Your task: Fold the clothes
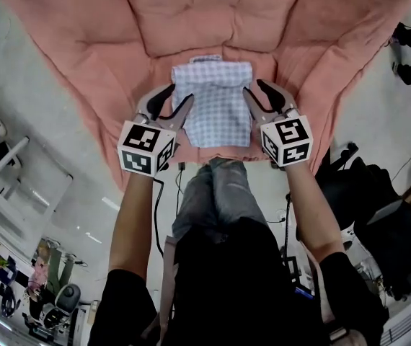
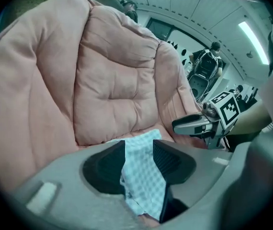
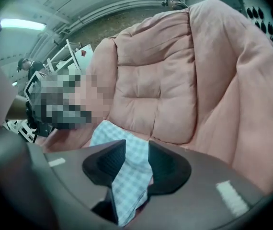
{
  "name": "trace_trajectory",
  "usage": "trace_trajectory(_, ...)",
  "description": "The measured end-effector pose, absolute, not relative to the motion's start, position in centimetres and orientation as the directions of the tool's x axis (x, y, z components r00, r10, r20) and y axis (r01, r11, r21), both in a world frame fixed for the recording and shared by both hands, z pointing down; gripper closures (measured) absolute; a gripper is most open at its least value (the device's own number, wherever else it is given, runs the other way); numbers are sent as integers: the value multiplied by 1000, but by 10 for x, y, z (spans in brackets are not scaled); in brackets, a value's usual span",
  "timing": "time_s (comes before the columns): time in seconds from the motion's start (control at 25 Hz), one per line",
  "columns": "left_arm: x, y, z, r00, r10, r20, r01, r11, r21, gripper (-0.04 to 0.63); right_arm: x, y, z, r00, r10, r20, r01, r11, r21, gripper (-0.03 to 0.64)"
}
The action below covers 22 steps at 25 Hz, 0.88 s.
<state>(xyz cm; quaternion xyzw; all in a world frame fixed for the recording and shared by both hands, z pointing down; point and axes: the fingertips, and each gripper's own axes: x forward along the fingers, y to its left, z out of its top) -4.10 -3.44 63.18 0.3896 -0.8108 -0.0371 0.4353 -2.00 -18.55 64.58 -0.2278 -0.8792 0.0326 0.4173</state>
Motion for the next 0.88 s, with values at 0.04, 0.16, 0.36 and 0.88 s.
trace_trajectory(0.04,-38,-35,625,-325,-667,671,-609,690,392,408,-17,-184,638,-560,424,712,375,896,-238,470)
trace_trajectory(0.16,-25,-31,600,-359,-673,646,-611,693,383,490,-3,-179,608,-595,413,690,376,901,-215,496)
trace_trajectory(0.36,3,-19,538,-420,-686,594,-608,699,378,587,30,-169,545,-641,403,653,373,907,-194,539)
trace_trajectory(0.88,14,26,338,-558,-713,423,-650,693,311,588,46,-150,349,-807,378,454,358,924,-134,568)
